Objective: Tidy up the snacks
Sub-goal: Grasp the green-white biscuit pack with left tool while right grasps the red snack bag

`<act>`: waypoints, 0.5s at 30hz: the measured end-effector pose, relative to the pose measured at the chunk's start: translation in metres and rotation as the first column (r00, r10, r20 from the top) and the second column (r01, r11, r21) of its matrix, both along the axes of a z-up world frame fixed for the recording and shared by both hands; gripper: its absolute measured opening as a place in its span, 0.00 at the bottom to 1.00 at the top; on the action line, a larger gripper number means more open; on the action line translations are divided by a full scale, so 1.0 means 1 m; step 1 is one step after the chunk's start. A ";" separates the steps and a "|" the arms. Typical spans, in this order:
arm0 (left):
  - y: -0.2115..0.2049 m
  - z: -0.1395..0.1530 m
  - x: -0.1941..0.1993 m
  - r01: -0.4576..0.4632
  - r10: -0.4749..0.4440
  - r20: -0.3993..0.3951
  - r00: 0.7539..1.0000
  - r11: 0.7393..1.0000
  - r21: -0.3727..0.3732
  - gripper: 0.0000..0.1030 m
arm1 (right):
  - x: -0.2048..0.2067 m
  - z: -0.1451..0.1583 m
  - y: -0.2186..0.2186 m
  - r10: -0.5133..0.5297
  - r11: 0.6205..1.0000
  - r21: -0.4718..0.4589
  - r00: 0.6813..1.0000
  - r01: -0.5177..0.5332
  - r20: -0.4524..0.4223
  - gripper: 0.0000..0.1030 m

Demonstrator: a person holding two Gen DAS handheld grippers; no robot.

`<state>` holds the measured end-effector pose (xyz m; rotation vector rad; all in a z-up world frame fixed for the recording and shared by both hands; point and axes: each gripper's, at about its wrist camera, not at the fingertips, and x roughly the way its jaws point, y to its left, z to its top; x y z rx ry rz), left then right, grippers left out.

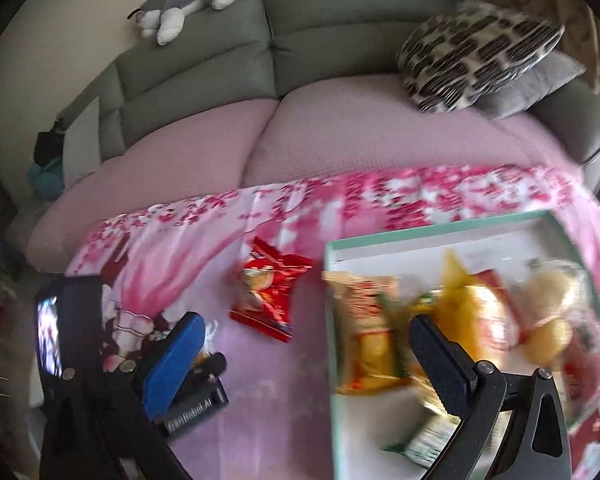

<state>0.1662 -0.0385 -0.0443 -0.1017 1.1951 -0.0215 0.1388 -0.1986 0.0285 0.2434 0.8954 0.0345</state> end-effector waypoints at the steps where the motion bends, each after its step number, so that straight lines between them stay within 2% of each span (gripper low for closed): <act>1: 0.002 0.001 0.000 -0.002 0.002 0.002 1.000 1.000 0.005 0.68 | 0.004 -0.003 0.003 0.006 1.000 0.004 1.000 -0.006 -0.008 0.96; 7: 0.021 0.002 -0.001 -0.052 0.052 0.007 0.999 0.999 -0.002 0.67 | 0.023 -0.022 0.025 0.054 0.998 -0.015 0.998 -0.055 -0.036 0.90; 10: 0.041 0.006 0.000 -0.120 0.120 0.017 0.993 0.993 -0.015 0.67 | 0.030 -0.026 0.034 0.075 0.997 -0.028 0.996 -0.076 -0.044 0.89; 15: 0.069 0.011 -0.001 -0.206 0.205 0.043 0.978 0.978 0.013 0.67 | 0.038 -0.032 0.051 0.110 0.993 -0.046 0.993 -0.112 -0.051 0.84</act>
